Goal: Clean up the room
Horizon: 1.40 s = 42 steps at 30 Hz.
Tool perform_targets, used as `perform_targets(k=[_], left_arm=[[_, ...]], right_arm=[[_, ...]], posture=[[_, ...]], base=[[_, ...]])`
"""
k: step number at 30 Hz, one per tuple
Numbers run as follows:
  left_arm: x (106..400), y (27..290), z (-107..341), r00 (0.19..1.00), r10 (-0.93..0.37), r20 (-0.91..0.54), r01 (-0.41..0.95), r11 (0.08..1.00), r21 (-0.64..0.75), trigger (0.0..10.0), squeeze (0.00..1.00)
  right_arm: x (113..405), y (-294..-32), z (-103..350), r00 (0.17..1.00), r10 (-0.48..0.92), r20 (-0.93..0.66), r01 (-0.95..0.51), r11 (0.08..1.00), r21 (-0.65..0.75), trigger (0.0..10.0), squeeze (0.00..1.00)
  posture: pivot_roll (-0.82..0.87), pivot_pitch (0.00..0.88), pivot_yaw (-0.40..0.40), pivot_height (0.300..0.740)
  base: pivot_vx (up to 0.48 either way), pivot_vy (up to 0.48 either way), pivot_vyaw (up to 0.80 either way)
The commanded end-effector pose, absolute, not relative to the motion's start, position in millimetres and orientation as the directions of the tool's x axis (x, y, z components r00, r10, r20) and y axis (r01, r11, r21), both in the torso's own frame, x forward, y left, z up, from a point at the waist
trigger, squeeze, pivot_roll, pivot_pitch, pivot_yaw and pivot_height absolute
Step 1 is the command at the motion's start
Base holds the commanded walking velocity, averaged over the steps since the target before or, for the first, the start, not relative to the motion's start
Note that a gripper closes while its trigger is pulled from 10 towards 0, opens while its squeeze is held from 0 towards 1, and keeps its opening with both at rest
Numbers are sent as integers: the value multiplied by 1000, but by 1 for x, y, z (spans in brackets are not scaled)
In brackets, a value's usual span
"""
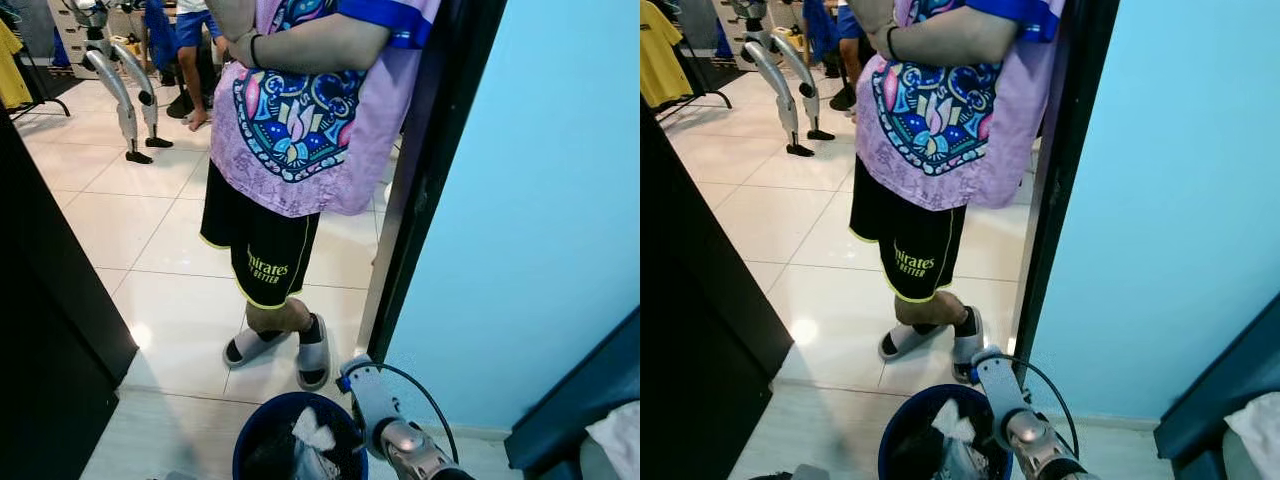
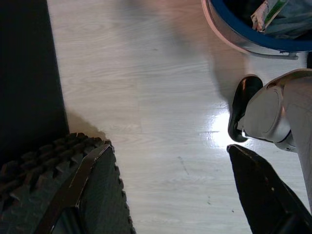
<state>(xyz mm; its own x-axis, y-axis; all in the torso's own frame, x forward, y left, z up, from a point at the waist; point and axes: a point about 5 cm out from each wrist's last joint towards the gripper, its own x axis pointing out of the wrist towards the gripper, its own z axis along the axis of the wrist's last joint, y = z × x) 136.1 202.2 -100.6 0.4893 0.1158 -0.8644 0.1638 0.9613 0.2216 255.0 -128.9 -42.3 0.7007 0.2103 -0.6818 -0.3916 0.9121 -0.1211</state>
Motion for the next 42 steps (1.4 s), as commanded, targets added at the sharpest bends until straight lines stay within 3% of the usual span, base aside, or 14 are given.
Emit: perform_targets(k=[1, 6, 14, 23, 30, 42], left_arm=[[131, 205, -102, 467, 118, -876, 183, 957, 226, 10000, 0], [130, 203, -103, 461, 111, -881, 198, 954, 224, 10000, 0], [135, 202, -102, 465, 100, -879, 205, 954, 217, 10000, 0], [139, 190, -102, 463, 50, -885, 182, 972, 150, 10000, 0], [142, 190, -101, 453, 58, -890, 175, 973, 153, 10000, 0], [145, 179, -102, 451, 42, -891, 172, 976, 133, 10000, 0]], right_arm=[[242, -136, -52, 667, 177, -724, -371, 921, -116, 10000, 8], [220, -153, -66, 627, 137, -767, -317, 944, -91, 10000, 0], [212, -160, -72, 604, 91, -792, -264, 960, -91, 10000, 0], [169, -193, -91, 483, -65, -873, -219, 957, -192, 10000, 0], [143, -207, -99, 420, -101, -902, -244, 944, -220, 10000, 0], [149, -196, -98, 426, -58, -903, -353, 908, -225, 10000, 0]], posture=[[33, 100, -37, 737], [19, 96, -32, 737], [7, 91, -29, 737], [-22, 70, -23, 737], [-44, 63, -22, 737], [-56, 53, -45, 737]], base=[[0, 0, 0], [0, 0, 0], [0, 0, 0], [0, 0, -672], [-73, 0, 0], [-413, 0, 0]])
